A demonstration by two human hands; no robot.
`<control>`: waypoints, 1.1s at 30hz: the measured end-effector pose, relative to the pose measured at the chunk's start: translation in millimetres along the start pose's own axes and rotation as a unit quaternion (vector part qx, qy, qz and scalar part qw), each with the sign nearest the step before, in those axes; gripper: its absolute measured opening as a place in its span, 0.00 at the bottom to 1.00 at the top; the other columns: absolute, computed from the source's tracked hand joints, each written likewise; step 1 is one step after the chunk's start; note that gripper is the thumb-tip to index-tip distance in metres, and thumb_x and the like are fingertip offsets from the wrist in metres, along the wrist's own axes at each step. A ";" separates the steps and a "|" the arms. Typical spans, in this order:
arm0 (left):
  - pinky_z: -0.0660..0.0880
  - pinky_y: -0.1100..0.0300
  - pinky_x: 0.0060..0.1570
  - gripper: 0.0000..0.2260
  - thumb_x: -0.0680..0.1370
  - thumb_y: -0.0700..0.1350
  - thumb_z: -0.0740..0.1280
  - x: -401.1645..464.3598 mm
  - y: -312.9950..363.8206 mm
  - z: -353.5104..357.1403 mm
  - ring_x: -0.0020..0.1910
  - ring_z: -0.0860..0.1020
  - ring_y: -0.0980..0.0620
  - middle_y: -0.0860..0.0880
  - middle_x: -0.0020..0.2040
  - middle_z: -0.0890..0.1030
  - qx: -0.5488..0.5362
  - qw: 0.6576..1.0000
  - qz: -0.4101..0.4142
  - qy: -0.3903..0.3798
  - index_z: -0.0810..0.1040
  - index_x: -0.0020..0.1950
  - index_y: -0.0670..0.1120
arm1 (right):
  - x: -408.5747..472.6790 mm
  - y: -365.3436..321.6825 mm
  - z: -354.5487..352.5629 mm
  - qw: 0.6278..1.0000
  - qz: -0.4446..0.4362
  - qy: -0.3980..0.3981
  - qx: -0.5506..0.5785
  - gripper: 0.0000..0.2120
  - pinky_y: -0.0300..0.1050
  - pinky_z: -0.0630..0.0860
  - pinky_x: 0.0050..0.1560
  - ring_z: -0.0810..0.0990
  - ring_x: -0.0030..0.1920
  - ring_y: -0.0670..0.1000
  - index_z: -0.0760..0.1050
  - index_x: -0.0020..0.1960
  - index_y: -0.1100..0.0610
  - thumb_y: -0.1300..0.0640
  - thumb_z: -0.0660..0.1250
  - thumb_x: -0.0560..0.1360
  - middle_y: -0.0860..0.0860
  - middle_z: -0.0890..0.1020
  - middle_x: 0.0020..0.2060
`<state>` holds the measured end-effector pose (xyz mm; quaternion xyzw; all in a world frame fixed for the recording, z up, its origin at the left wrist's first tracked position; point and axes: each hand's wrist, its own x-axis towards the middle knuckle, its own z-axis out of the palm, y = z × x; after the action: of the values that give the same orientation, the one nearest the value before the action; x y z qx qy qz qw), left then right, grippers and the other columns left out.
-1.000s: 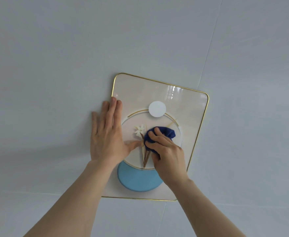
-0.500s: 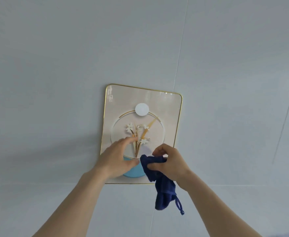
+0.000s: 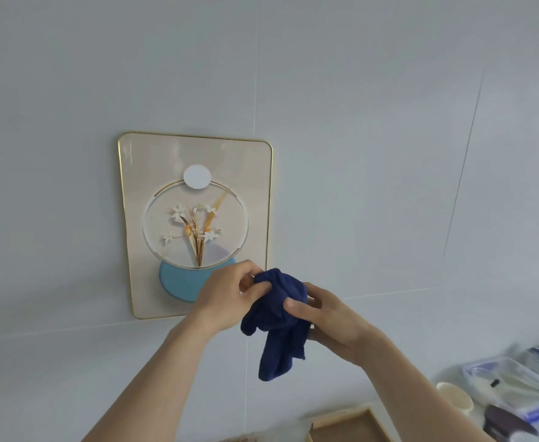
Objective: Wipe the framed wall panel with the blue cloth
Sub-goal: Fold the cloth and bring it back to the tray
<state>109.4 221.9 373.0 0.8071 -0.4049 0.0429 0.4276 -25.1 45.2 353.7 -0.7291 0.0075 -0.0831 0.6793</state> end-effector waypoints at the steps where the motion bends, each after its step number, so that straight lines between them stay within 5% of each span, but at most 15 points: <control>1: 0.79 0.48 0.49 0.05 0.76 0.57 0.69 2.7 4.7 7.2 0.40 0.81 0.52 0.55 0.37 0.83 -0.001 1.000 0.000 0.004 0.78 0.42 0.59 | -5.5 0.9 -9.7 1.000 0.002 0.003 -0.022 0.18 0.56 0.82 0.60 0.84 0.62 0.60 0.77 0.68 0.55 0.55 0.73 0.80 0.60 0.85 0.61; 5: 0.78 0.53 0.46 0.06 0.76 0.59 0.70 13.3 14.9 40.9 0.42 0.82 0.53 0.56 0.38 0.83 0.031 0.999 -0.013 -0.004 0.78 0.42 0.59 | -21.5 5.5 -53.0 0.990 0.010 0.092 -0.103 0.12 0.59 0.82 0.59 0.87 0.55 0.61 0.82 0.59 0.55 0.58 0.77 0.76 0.60 0.88 0.54; 12: 0.71 0.57 0.41 0.04 0.79 0.55 0.69 29.1 32.2 116.9 0.41 0.79 0.61 0.60 0.39 0.82 0.054 0.997 -0.044 -0.043 0.79 0.46 0.58 | -40.0 16.5 -128.8 0.950 0.001 0.209 -0.234 0.03 0.41 0.76 0.32 0.82 0.36 0.48 0.85 0.44 0.53 0.56 0.79 0.73 0.52 0.87 0.37; 18: 0.72 0.56 0.44 0.03 0.79 0.56 0.68 37.6 30.3 186.4 0.47 0.82 0.54 0.58 0.44 0.84 0.086 0.989 -0.079 -0.093 0.79 0.49 0.59 | -51.4 70.0 -182.1 0.939 0.024 0.213 -0.268 0.04 0.45 0.82 0.46 0.86 0.45 0.51 0.86 0.45 0.49 0.57 0.77 0.74 0.47 0.88 0.41; 23: 0.76 0.54 0.46 0.03 0.79 0.55 0.69 27.4 13.0 250.3 0.48 0.82 0.53 0.59 0.43 0.83 0.091 0.978 -0.132 -0.135 0.79 0.50 0.58 | -56.5 136.7 -204.2 0.924 0.070 0.221 -0.304 0.07 0.32 0.74 0.37 0.83 0.40 0.45 0.83 0.45 0.44 0.57 0.75 0.75 0.48 0.87 0.42; 33: 0.78 0.54 0.48 0.05 0.79 0.55 0.69 -7.4 -47.4 351.7 0.50 0.82 0.48 0.56 0.49 0.84 0.115 0.938 -0.240 -0.221 0.79 0.52 0.56 | -62.0 274.3 -217.3 0.927 0.188 0.162 -0.281 0.05 0.53 0.84 0.49 0.85 0.46 0.52 0.84 0.48 0.47 0.58 0.73 0.76 0.48 0.88 0.42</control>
<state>39.7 -13.9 117.0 0.9131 -0.2757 -0.1943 0.2291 -86.7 -183.3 88.5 -0.8521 0.2778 -0.0656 0.4388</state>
